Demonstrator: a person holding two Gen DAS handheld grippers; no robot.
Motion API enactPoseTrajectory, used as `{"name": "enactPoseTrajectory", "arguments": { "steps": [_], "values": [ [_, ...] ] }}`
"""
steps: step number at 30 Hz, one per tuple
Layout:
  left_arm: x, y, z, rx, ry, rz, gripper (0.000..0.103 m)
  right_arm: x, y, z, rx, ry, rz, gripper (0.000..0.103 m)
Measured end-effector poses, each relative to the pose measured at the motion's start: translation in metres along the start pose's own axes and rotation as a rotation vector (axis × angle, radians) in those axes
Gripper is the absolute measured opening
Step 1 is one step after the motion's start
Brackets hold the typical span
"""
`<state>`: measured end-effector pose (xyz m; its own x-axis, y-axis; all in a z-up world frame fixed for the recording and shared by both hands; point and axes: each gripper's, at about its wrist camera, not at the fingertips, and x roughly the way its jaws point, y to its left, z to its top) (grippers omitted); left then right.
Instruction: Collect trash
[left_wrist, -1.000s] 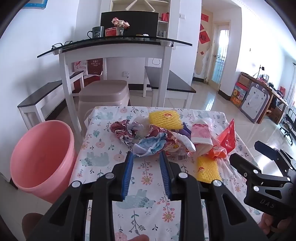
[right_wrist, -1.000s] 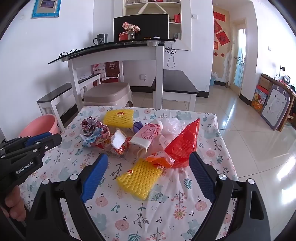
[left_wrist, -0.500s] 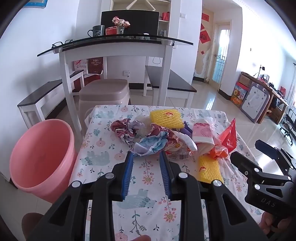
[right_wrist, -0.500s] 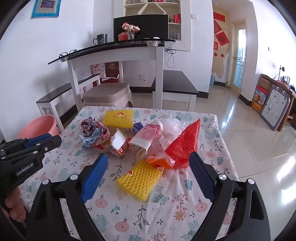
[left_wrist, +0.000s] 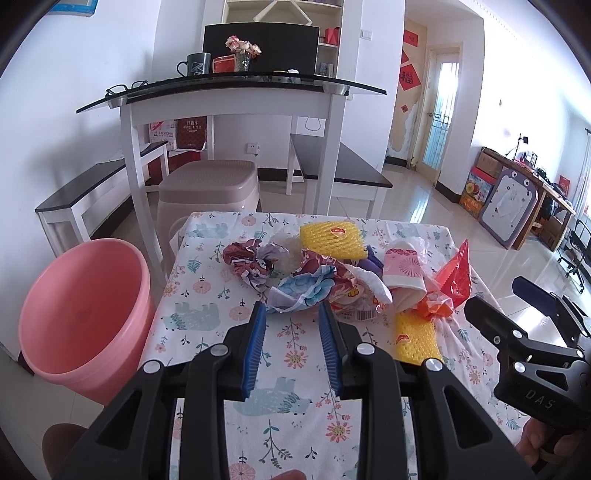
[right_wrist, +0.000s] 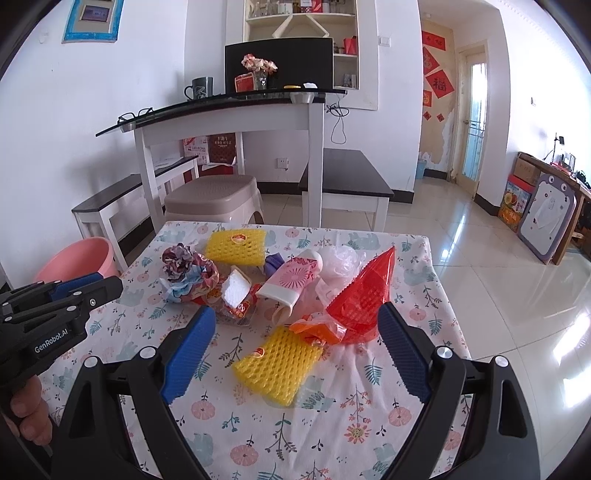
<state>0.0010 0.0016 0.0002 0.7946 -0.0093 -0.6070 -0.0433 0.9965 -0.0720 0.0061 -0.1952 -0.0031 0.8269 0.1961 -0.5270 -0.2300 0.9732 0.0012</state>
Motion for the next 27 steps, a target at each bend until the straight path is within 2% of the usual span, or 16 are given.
{"name": "enactPoseTrajectory", "arguments": {
  "steps": [27],
  "values": [
    [-0.0095,0.0,0.0027,-0.003,-0.021,-0.001,0.028,-0.0077,-0.0023,0.0027,0.002,-0.026,0.0,0.09]
  ]
}}
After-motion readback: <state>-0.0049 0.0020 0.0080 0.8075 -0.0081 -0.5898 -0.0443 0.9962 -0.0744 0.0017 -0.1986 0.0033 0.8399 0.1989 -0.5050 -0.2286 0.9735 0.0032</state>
